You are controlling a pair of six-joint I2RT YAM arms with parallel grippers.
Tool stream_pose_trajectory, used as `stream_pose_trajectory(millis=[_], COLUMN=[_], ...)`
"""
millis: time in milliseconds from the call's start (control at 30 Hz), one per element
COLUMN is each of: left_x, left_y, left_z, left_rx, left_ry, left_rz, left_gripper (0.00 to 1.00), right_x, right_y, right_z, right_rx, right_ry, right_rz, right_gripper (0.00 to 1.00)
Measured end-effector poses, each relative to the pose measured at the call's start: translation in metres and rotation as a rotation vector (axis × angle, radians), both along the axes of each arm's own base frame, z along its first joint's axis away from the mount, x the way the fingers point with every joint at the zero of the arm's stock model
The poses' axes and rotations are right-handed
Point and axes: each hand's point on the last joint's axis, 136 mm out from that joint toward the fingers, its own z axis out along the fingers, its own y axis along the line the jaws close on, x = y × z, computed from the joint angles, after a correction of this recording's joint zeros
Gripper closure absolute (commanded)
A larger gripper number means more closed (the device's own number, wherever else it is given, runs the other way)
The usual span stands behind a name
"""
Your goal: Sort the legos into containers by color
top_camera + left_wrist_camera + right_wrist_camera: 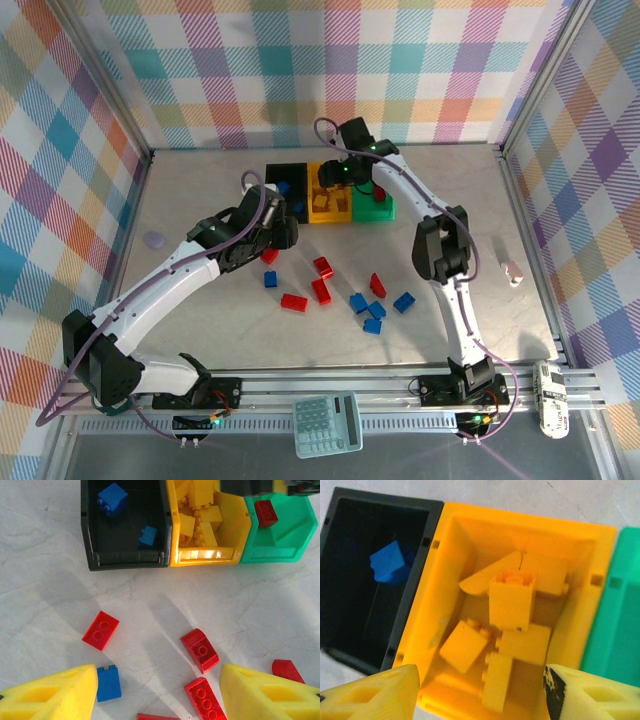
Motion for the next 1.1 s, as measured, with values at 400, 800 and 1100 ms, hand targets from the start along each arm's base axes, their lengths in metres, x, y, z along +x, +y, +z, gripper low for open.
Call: stream_pose_trajectory(millis=[400,800,1100], left_x=[-0.006,-0.014,-0.002], left_y=[-0.01,-0.046,-0.063], left_z=[-0.048,-0.129,-0.168], left_rx=[0.02,0.034,0.012], left_ry=[0.125,0.304,0.362], left_rz=[0.003,0.095,0.197], left_gripper=[0.33,0.27,0.27], right_x=[-0.104,-0.18,-0.205], right_y=[-0.051,-0.094,-0.11], right_z=[0.068,0.029,0.014], right_rx=[0.044,0.01,0.001], right_ry=[-0.067,0.034,0.068], right_rz=[0.007,-0.049,-0.089], right_gripper=[0.26,0.24,0.22])
